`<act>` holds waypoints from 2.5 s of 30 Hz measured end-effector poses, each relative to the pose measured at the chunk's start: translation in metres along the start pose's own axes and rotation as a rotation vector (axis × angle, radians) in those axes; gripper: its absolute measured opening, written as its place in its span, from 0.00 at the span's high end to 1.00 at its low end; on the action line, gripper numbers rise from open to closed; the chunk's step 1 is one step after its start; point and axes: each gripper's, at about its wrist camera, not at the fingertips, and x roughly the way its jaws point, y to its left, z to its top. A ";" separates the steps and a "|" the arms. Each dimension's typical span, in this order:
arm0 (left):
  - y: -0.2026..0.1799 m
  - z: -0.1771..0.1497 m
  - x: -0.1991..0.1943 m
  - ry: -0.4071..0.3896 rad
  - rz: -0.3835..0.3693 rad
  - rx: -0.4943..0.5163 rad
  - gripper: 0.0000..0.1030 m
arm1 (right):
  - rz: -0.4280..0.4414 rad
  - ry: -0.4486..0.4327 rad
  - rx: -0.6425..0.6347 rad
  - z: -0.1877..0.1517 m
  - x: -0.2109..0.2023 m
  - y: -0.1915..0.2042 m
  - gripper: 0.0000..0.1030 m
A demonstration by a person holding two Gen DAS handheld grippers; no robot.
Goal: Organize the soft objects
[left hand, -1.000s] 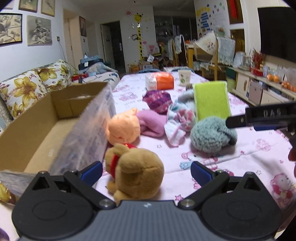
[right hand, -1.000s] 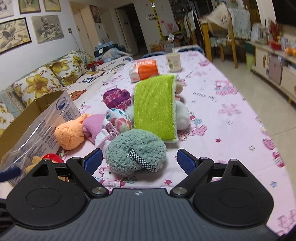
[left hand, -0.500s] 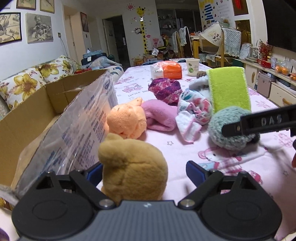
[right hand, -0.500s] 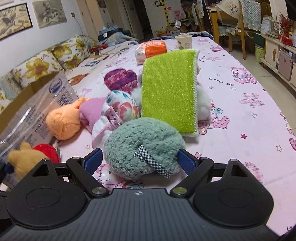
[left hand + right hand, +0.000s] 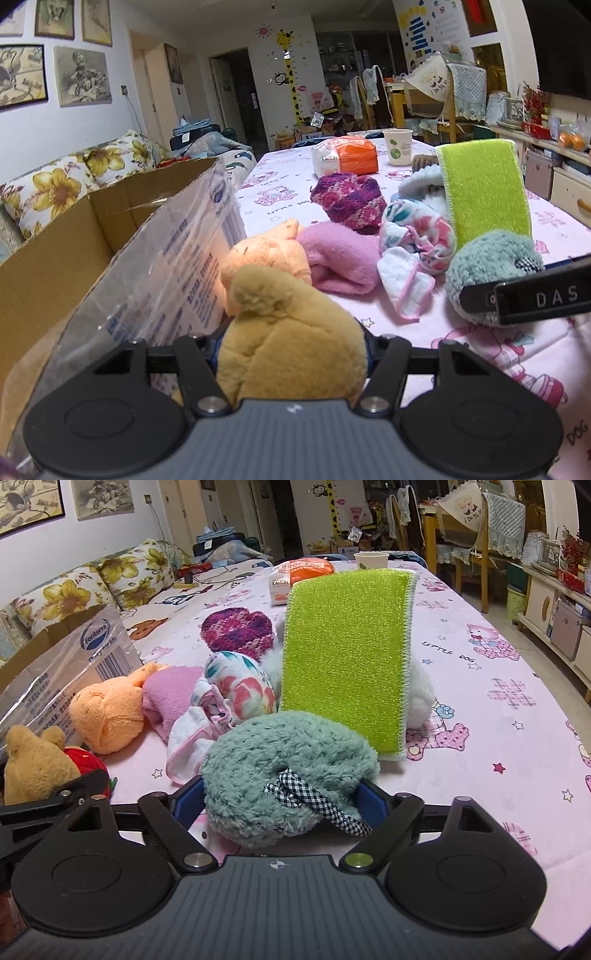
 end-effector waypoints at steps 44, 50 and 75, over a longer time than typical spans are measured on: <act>0.137 0.020 -0.050 -0.303 0.060 -0.604 0.42 | 0.179 -0.294 -0.232 0.063 -0.030 0.090 0.21; 0.163 0.011 -0.042 -0.219 0.162 -0.677 0.42 | 0.280 -0.270 -0.333 0.076 -0.006 0.125 0.20; 0.176 0.003 -0.044 -0.212 0.255 -0.677 0.09 | 0.212 -0.216 -0.319 0.068 0.010 0.123 0.00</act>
